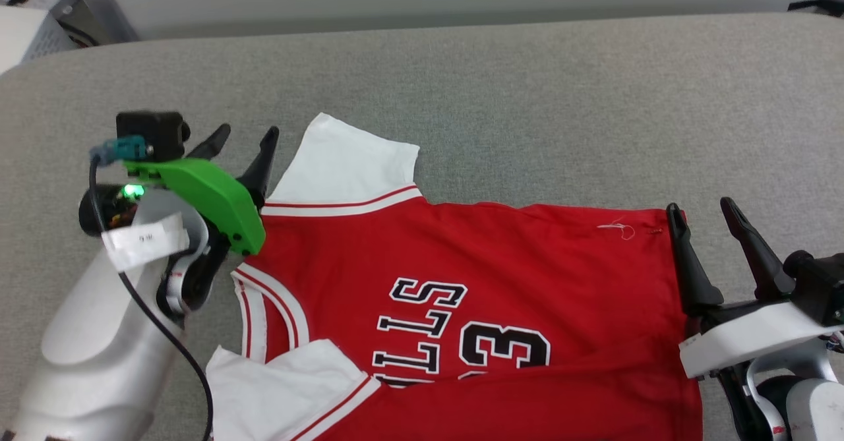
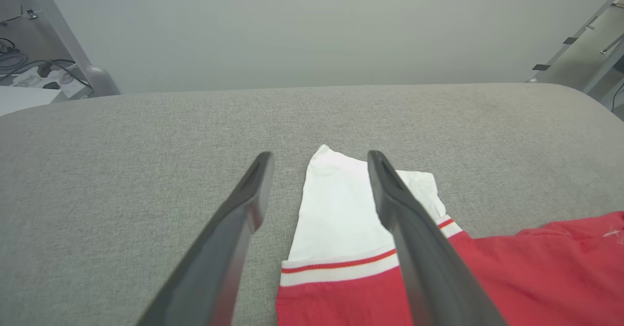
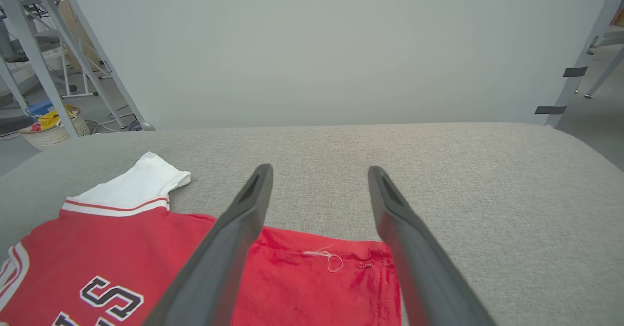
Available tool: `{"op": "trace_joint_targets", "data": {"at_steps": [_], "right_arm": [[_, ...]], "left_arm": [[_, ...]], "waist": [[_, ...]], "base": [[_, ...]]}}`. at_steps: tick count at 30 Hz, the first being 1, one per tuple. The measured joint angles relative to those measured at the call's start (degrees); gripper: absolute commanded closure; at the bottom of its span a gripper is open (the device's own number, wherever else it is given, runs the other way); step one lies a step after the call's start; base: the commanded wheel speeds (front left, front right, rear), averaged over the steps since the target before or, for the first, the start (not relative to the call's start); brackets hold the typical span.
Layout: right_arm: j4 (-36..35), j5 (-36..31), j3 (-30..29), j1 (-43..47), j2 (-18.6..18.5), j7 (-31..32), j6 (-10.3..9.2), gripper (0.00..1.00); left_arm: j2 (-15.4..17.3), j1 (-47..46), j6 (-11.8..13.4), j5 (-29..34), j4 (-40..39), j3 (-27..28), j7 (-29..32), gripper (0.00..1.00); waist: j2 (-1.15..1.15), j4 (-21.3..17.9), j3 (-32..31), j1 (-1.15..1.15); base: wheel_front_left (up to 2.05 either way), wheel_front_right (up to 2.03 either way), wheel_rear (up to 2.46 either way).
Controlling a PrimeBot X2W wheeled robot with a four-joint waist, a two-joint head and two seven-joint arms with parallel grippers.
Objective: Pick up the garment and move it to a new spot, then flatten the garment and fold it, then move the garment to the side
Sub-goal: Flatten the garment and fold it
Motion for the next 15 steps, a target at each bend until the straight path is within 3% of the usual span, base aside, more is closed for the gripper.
{"op": "trace_joint_targets", "data": {"at_steps": [7, 15], "right_arm": [[1.8, 0.5, 1.5, -3.6, -0.4, -1.3, 0.0, 0.0], [4.4, 1.8, 2.9, -5.5, 0.1, -3.1, 0.0, 0.0]], "left_arm": [[1.6, -13.9, -6.7, -3.4, 10.6, -2.6, 14.0, 0.0], [4.0, -22.8, -8.0, -8.0, 18.6, -4.7, 26.1, 0.0]], "waist": [[0.0, -2.3, 6.7, 0.0], [0.0, -6.1, 11.5, 0.0]], "base": [[0.0, 0.0, 0.0], [0.0, 0.0, 0.0]]}}
